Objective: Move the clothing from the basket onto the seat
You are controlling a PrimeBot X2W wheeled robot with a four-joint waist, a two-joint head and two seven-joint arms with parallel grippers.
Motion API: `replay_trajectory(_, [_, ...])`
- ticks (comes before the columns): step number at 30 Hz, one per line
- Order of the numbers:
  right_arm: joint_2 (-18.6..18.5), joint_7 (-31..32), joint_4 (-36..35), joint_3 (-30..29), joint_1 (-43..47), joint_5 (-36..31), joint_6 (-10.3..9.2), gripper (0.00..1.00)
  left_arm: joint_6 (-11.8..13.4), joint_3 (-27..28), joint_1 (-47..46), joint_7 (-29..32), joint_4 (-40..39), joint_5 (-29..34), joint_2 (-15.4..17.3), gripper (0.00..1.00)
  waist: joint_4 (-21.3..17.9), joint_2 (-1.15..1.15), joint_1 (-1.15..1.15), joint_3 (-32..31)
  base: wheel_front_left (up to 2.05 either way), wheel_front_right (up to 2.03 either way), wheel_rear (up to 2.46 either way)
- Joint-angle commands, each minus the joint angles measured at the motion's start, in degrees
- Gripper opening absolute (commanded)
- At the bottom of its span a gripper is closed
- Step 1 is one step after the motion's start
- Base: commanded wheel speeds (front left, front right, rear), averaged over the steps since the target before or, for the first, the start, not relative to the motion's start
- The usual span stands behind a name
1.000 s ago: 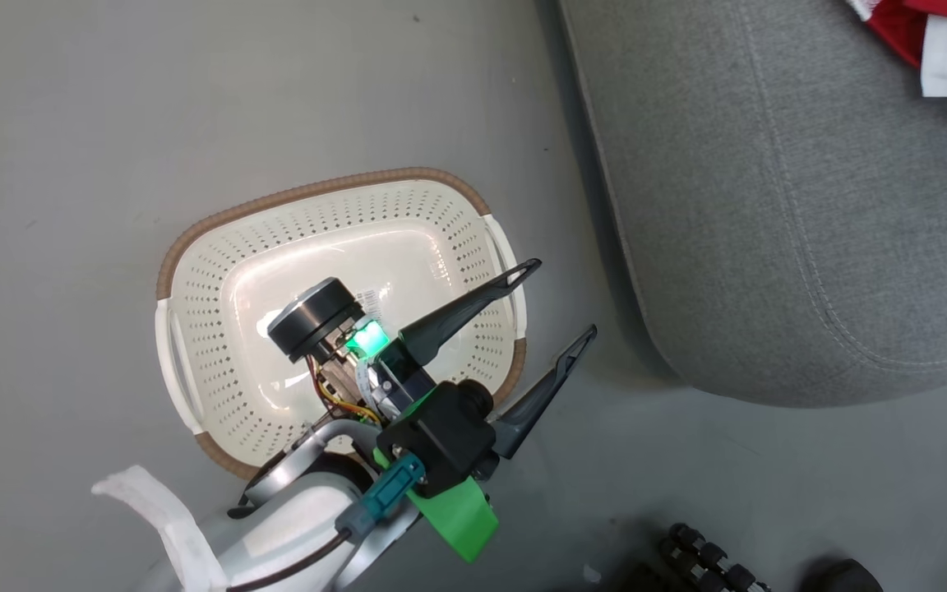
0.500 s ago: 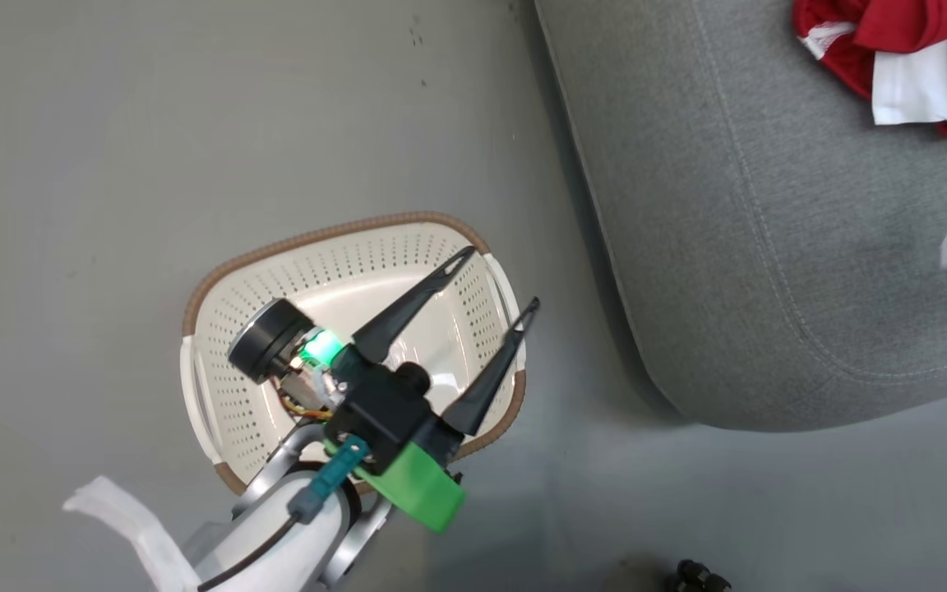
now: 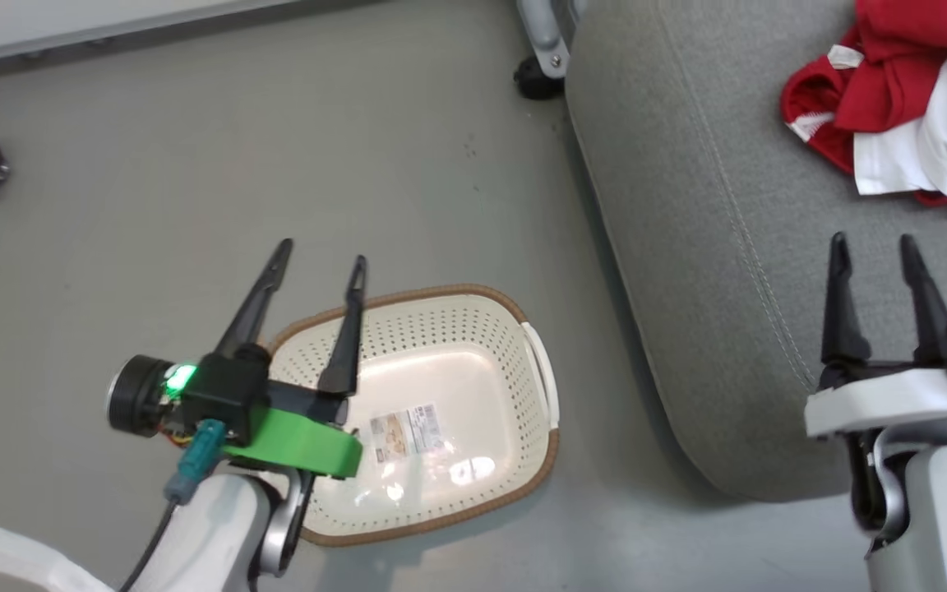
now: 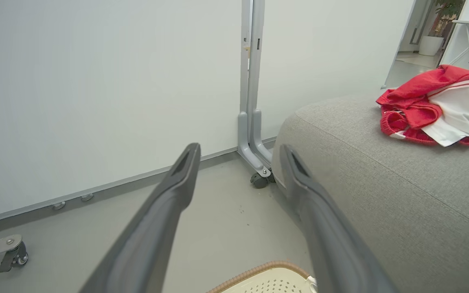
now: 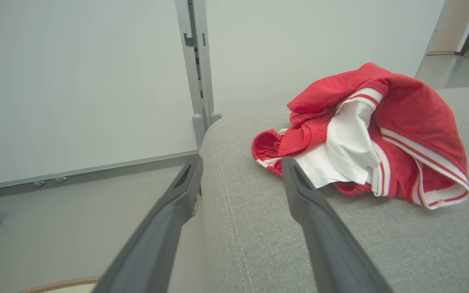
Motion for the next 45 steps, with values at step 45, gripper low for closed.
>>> replay_trajectory(45, [1.67,10.56,-11.62,7.60,17.91,-0.18,-0.02,1.00,-7.59,20.88,21.88,-0.35,6.66,8.68,-7.78,1.00,7.04,0.00,0.00,-17.87,0.00,0.00,0.00])
